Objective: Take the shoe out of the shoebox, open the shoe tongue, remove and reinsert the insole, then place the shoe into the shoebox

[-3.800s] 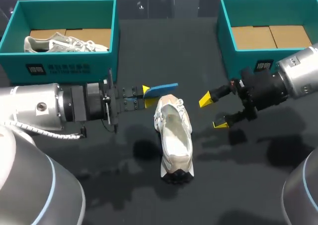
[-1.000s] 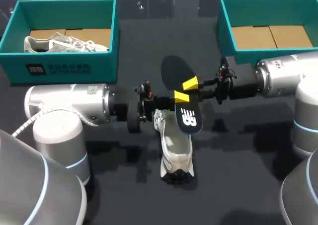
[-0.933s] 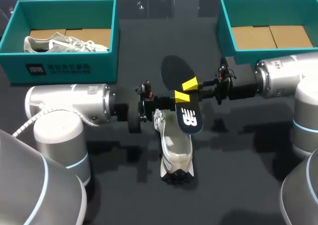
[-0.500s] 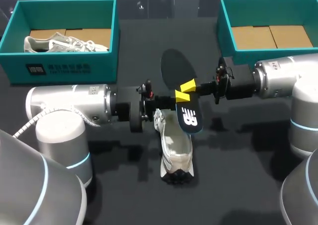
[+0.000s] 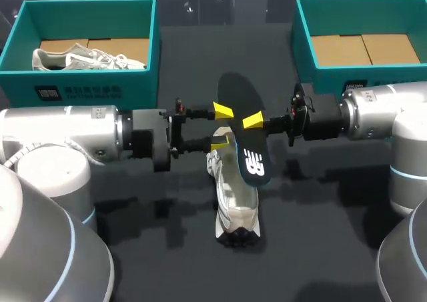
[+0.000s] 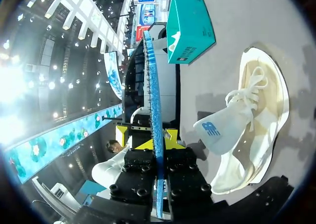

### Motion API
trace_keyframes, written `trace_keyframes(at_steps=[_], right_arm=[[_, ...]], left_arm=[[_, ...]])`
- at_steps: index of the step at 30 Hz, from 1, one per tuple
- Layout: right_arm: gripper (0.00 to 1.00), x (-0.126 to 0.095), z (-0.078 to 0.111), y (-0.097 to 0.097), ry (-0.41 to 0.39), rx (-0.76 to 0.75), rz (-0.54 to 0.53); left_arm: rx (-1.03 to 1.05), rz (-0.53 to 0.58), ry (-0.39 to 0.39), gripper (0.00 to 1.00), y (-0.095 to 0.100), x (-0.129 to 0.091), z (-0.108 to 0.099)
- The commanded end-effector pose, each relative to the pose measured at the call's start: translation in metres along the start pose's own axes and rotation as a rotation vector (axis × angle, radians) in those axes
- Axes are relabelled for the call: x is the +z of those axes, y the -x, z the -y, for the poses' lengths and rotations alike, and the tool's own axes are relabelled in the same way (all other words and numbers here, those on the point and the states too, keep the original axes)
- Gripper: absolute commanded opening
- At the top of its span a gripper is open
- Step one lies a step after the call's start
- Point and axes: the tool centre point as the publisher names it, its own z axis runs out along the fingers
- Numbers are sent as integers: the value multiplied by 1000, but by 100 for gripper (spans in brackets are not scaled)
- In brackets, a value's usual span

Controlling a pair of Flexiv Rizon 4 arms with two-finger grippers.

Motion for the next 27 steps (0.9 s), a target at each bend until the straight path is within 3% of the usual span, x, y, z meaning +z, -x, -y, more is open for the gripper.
trace_keyframes(at_steps=[1,14,17,20,21,22,27], right_arm=[[0,4,8,6,22,4,-5],[0,13,8,14,37,8,-6],[0,13,8,14,37,8,-6],[0,13,8,14,37,8,-6],[0,13,8,14,37,8,-6],[0,13,8,14,37,8,-6],[0,13,8,14,37,8,-6]], left_arm=[[119,-168,76,100,6,-56,-4],[119,-168,76,100,6,-56,-4],[141,-185,34,100,27,-62,-19],[49,-351,-74,100,47,-65,-43],[-6,-548,-122,100,52,-59,-55],[-5,-758,-121,100,53,-58,-61],[-5,-758,-121,100,53,-58,-61]])
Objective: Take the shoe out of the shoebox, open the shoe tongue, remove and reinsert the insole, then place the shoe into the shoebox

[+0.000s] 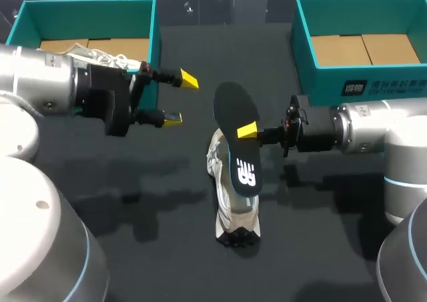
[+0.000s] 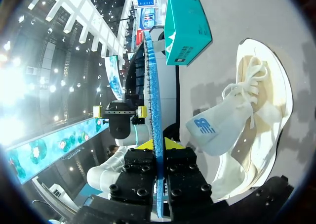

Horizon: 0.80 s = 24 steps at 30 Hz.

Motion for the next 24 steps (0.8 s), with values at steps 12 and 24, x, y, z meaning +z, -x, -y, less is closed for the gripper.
trace_keyframes(at_steps=[12,24], right_arm=[[0,1,1,0,1,1,2],[0,1,1,0,1,1,2]], left_arm=[[-40,-505,-196,100,26,9,-32],[-81,-927,-229,100,59,45,-28]])
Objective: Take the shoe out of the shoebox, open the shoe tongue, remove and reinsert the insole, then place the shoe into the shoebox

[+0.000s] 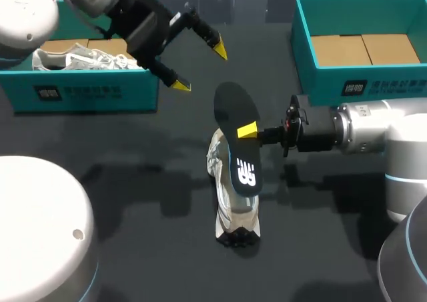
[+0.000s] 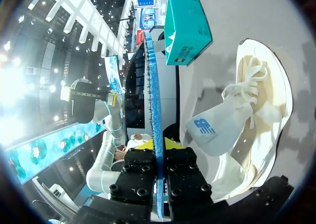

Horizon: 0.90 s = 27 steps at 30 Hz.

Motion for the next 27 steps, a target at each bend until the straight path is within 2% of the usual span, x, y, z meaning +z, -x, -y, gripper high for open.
trace_keyframes(at_steps=[1,10,16,21,27], right_arm=[[0,1,1,0,2,1,3],[0,1,1,0,2,1,3],[0,1,1,0,2,1,3],[0,1,1,0,2,1,3],[0,1,1,0,2,1,3]], left_arm=[[-43,-514,-23,100,15,17,-9],[-74,-693,78,100,29,24,-4],[-83,-765,41,100,22,23,5],[-92,-756,-19,100,16,19,6],[-65,-767,-16,100,8,18,12]])
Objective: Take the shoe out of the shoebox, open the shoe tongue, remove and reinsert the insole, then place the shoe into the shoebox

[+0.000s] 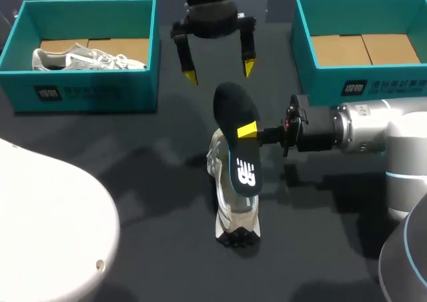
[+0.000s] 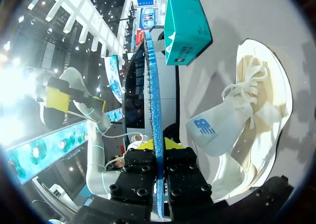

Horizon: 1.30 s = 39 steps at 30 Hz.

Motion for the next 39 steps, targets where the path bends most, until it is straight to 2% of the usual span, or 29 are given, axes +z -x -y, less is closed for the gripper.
trace_keyframes(at_steps=[1,8,17,20,24,29,34,37,38,39], right_arm=[[0,1,1,0,3,0,1],[0,1,1,0,3,0,1],[0,1,1,0,3,0,1],[0,1,1,0,3,0,1],[0,1,1,0,3,0,1],[0,1,1,0,3,0,1],[0,1,1,0,3,0,1],[0,1,1,0,3,0,1],[0,1,1,0,3,0,1],[0,1,1,0,3,0,1]], left_arm=[[7,-135,2,100,2,1,2],[5,-147,56,100,6,3,3],[15,-119,70,100,18,8,-5],[23,-83,100,100,17,7,-5],[68,61,109,100,2,11,-2],[77,251,68,100,-17,22,-2],[91,474,45,100,-38,32,0],[149,650,25,100,-51,37,1],[171,707,42,100,-56,39,1],[169,723,33,100,-59,42,-2]])
